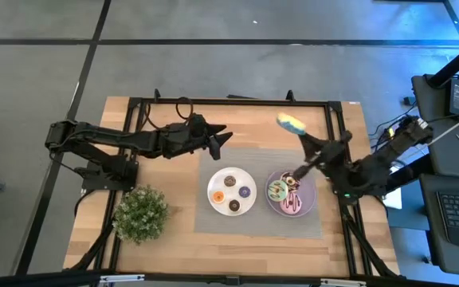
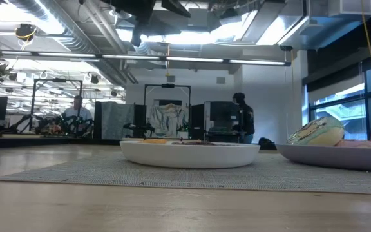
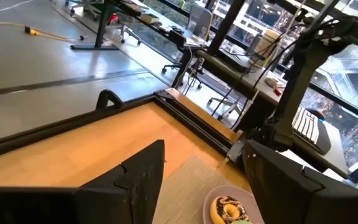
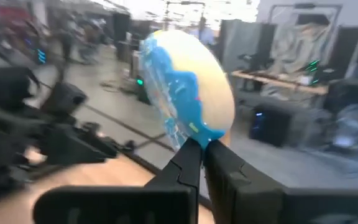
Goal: Pick & Place donuts
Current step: Put the large blue donut on the purple plate
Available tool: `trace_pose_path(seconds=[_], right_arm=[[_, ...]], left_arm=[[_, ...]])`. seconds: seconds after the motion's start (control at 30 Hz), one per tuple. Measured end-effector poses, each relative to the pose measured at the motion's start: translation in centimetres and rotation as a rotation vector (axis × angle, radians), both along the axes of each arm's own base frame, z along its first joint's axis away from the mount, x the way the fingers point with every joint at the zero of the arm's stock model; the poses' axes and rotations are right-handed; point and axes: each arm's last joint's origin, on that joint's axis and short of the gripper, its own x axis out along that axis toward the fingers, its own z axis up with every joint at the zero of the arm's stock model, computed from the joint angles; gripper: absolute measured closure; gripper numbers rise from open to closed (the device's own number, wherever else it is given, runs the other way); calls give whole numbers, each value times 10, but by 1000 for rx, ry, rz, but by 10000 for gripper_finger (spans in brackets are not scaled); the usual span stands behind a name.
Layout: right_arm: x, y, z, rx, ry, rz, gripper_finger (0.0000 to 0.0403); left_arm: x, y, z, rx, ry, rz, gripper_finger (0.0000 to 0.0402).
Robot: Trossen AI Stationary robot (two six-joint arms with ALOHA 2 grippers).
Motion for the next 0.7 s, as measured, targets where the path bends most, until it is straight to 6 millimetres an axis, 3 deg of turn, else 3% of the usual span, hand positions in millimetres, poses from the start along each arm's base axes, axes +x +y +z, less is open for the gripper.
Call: trace_pose_path(seconds=[0.2,0.43,0.57,0.7], right_arm=[[-20,9,8,105,-131,103,390],[9,9,-6,95,-175,382,390],[24,-5,-18,194,-153,559,390],[22,-23,-22,285,-105,643,390]], left_arm=[[0,8,0,-10,-4,-12,187],[-1,18,0,-70,-39,11,189],[-1,19,1,-88,-45,-40,187],[0,17,0,-97,-42,-96,190]])
